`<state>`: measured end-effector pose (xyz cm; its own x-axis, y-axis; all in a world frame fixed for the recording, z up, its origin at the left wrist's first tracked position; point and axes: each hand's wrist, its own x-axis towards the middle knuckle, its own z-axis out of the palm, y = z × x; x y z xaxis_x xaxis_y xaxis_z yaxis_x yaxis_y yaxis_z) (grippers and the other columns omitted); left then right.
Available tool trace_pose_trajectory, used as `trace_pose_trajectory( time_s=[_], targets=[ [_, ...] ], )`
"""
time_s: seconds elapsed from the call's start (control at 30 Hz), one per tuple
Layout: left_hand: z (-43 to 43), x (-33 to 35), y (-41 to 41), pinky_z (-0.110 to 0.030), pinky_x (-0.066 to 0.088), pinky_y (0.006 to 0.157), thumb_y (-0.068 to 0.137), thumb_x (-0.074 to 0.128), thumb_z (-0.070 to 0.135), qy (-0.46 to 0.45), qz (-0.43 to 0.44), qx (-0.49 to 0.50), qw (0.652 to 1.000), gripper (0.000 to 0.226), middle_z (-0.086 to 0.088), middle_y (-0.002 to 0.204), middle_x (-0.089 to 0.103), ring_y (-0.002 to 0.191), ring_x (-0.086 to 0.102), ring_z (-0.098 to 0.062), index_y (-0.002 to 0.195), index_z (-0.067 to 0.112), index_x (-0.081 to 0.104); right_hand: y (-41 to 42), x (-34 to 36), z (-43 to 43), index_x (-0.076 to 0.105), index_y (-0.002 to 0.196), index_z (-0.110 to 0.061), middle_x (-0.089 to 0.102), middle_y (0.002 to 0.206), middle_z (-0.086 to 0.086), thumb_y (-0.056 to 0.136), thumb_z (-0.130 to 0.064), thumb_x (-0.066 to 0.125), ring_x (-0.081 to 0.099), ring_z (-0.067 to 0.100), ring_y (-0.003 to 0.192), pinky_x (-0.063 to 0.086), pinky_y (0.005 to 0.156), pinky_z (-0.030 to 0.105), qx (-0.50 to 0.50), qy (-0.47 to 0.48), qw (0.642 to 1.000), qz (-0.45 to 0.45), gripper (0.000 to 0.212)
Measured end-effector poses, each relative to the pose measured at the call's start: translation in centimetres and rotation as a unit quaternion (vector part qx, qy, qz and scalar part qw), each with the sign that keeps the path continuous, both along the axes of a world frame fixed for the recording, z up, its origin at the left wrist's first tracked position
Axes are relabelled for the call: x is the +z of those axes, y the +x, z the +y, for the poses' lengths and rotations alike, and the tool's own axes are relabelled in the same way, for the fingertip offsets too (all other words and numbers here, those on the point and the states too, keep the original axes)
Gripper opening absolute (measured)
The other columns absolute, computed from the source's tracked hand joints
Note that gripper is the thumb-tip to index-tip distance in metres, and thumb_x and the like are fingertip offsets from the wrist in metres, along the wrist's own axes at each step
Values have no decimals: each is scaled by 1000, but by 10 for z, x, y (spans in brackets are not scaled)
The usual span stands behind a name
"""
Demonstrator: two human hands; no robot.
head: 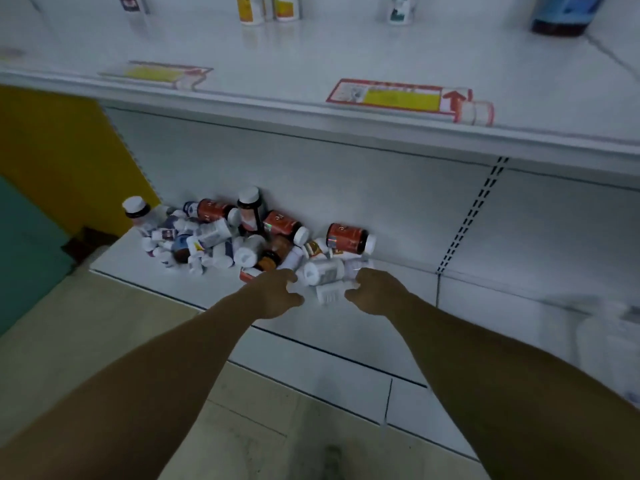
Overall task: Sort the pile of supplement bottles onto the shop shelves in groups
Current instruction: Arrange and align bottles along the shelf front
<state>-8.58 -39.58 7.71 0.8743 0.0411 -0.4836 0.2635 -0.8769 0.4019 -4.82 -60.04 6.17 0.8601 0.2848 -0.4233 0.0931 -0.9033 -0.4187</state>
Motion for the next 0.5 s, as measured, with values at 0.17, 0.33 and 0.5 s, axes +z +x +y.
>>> trace_pose_trajectory(
  time_s=[0.17, 0.33, 0.5],
  targets=[
    [2, -29, 53, -26, 36, 89, 89, 63, 30, -7, -33, -54, 998, 53, -11, 133, 52, 118, 50, -26, 133, 6, 46, 22, -21, 11, 55, 121, -9, 59, 123, 10, 98, -26, 48, 55, 25, 113, 37, 83, 26, -58, 22, 998, 13, 29],
    [4, -70, 94, -27, 40, 89, 86, 64, 32, -26, -56, -96, 993, 53, -11, 129, 55, 113, 53, -25, 133, 12, 50, 32, -62, 34, 53, 115, -12, 62, 117, 7, 95, -28, 50, 59, 26, 105, 48, 89, 32, -171, 86, 980, 59, 26],
    [4, -125, 121, -37, 48, 94, 72, 66, 56, -77, -57, -127, 987, 61, 4, 116, 62, 105, 60, -15, 124, 27, 55, 39, -100, 56, 43, 129, -14, 59, 114, 8, 93, -32, 55, 61, 24, 95, 48, 76, 30, -334, 210, 910, 124, 42]
  ],
)
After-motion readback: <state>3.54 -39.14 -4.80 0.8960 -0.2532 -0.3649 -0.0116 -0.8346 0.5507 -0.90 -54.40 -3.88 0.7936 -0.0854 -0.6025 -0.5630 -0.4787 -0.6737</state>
